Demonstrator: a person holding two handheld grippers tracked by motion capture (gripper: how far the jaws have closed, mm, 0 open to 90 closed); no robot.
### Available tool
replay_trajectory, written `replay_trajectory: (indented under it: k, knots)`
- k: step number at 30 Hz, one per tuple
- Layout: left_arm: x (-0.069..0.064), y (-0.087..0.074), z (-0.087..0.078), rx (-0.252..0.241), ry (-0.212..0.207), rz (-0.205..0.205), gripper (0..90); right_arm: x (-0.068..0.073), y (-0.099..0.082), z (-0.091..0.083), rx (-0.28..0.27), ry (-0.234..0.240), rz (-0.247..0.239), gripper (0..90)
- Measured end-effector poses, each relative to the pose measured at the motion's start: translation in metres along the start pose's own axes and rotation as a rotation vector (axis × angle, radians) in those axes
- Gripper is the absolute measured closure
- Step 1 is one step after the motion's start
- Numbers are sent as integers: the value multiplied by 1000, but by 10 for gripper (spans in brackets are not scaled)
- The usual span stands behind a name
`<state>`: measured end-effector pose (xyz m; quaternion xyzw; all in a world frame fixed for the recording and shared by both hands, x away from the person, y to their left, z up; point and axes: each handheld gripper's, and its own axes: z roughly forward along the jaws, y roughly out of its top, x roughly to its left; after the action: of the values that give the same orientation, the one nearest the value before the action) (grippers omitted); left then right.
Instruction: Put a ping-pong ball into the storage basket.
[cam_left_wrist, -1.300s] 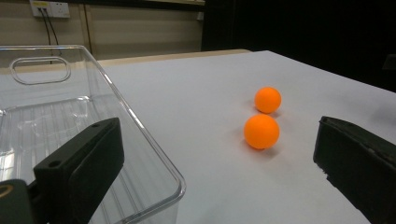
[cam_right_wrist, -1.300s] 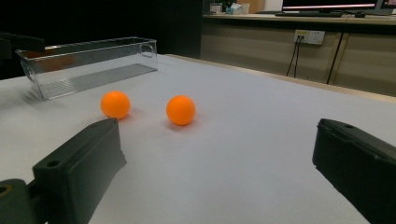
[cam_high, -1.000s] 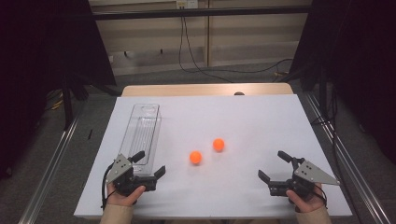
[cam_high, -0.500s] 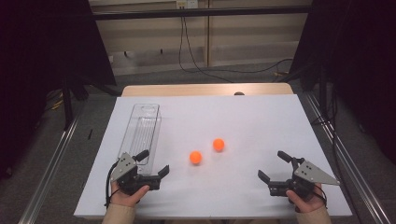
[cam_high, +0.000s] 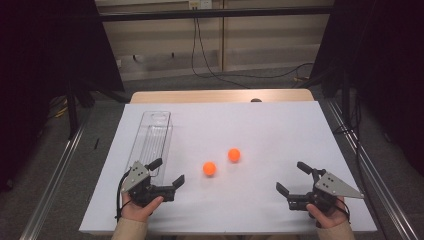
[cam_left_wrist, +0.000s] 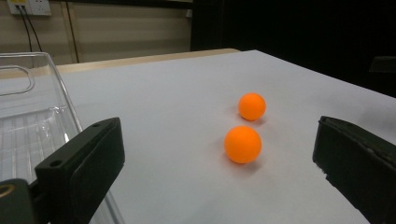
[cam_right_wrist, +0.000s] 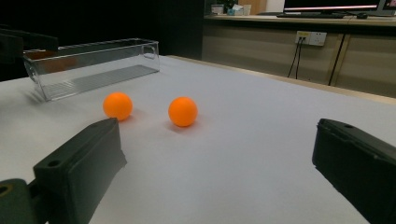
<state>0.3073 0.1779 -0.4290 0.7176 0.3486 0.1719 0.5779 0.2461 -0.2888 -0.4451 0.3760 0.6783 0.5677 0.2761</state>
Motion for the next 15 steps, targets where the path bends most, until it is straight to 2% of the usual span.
replay_trajectory:
  k: [15]
  knots:
    - [-5, 3, 9, 4, -2, 13, 24, 0, 0, 0, -1, 2, -1, 13]
